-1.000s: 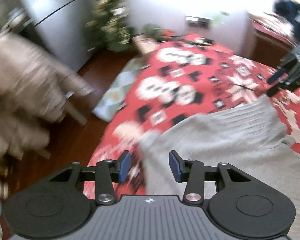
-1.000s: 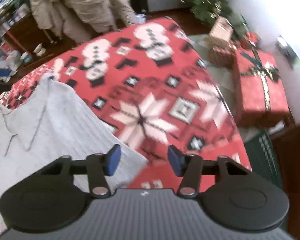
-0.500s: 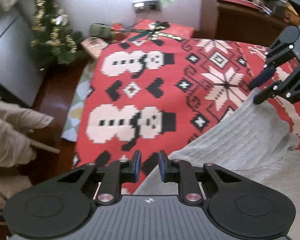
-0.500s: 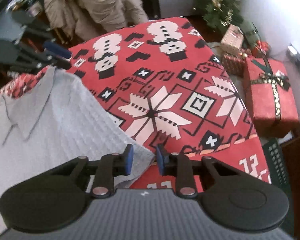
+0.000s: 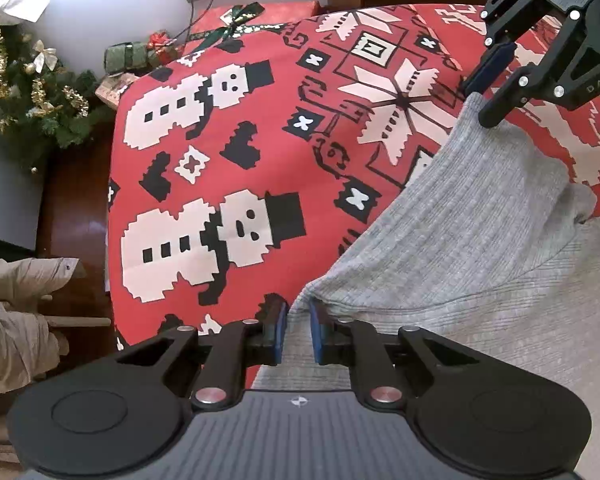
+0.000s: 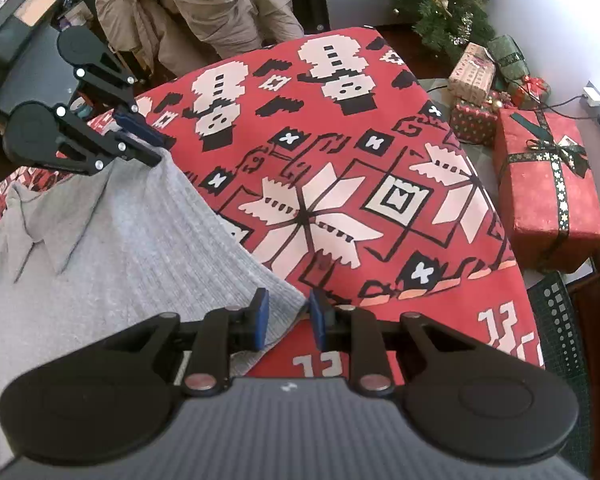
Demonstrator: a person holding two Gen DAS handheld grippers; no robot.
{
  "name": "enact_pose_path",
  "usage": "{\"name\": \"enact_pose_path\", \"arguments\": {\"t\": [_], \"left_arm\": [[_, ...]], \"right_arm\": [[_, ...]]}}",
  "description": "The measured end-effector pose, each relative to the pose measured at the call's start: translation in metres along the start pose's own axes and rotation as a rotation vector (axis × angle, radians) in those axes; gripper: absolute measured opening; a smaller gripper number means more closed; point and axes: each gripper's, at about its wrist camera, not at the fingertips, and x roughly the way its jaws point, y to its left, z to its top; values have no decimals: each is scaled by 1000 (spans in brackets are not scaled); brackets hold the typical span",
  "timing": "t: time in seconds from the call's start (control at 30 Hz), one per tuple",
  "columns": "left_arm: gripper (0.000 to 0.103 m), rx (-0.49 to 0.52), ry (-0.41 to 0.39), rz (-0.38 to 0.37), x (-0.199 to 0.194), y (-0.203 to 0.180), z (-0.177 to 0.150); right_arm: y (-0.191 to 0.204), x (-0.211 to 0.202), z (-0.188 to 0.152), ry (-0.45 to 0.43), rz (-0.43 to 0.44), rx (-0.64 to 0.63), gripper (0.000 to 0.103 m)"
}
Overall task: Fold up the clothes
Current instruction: 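Pinch the shirt edge near the collar with both tools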
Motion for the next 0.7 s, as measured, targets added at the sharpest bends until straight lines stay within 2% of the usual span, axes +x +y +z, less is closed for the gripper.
{"name": "enact_pose_path", "arguments": {"t": [0.17,0.33,0.37,0.43,0.47,0.53,0.6,0.7], "left_arm": [[13,-40,-27,-9,-7,13,7],[10,60,26,-46,5,0,11],[10,66,29,-51,6,-1,11],[9,45,38,-55,7,2,11],[4,41,40,-50,6,2,10],[2,42,38,-29,4,0,9],[2,48,8,24,-3,-3,8],[2,-30,-30,65,-12,6,10]], "right_arm": [[0,-5,3,-21,-5,5,25],[2,2,4,17,1,-18,25],[4,3,4,22,-2,-35,23],[8,4,3,33,-9,-67,3],[9,5,3,36,-14,-77,3],[11,3,2,30,-27,-88,3],[12,-2,3,3,-50,-93,2],[5,-9,11,-37,-76,-66,2]]}}
